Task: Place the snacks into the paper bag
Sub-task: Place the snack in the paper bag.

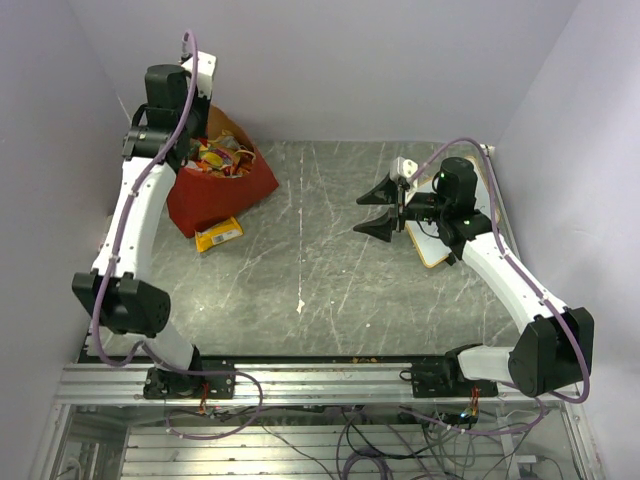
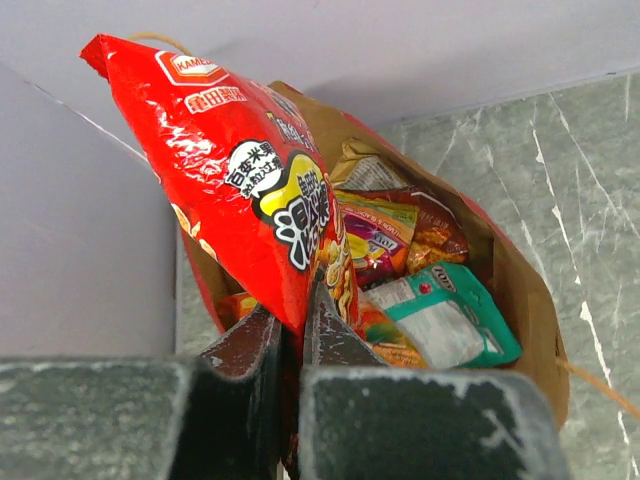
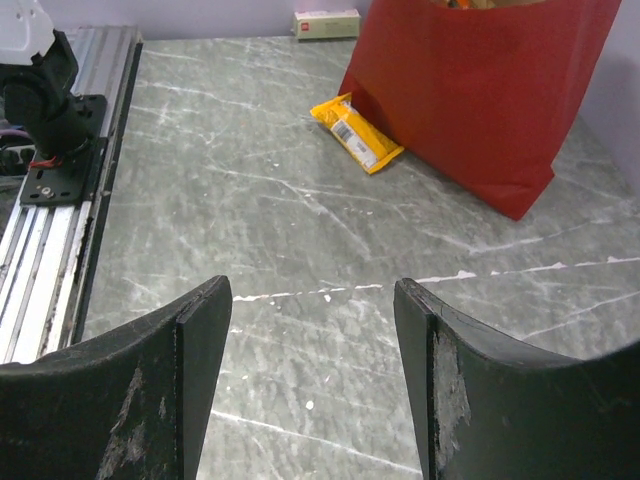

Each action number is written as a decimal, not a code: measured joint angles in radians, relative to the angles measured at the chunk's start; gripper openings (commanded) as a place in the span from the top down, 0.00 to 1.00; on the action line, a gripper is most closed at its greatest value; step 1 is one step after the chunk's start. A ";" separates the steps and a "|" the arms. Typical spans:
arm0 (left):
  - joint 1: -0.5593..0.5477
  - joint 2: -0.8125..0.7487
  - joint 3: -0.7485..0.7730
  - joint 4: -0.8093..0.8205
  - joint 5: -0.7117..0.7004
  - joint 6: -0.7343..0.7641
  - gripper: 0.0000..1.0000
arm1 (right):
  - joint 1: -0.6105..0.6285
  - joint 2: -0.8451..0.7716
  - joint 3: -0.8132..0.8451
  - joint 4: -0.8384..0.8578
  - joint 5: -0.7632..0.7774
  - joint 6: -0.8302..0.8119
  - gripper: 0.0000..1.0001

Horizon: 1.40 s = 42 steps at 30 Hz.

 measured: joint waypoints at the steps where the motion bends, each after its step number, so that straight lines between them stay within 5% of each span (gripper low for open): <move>1: 0.008 0.025 0.010 0.003 0.007 -0.022 0.93 | 0.000 -0.003 -0.009 0.006 0.000 0.000 0.34; 26: 0.052 0.113 -0.158 0.135 0.111 -0.473 0.92 | -0.004 -0.014 -0.053 0.062 -0.002 0.056 0.32; 38: 0.052 0.206 -0.158 0.149 0.215 -0.515 0.76 | -0.020 -0.032 -0.054 0.074 0.024 0.094 0.29; 42: 0.052 0.212 -0.156 0.148 0.244 -0.517 0.63 | -0.027 -0.039 -0.054 0.078 0.036 0.099 0.26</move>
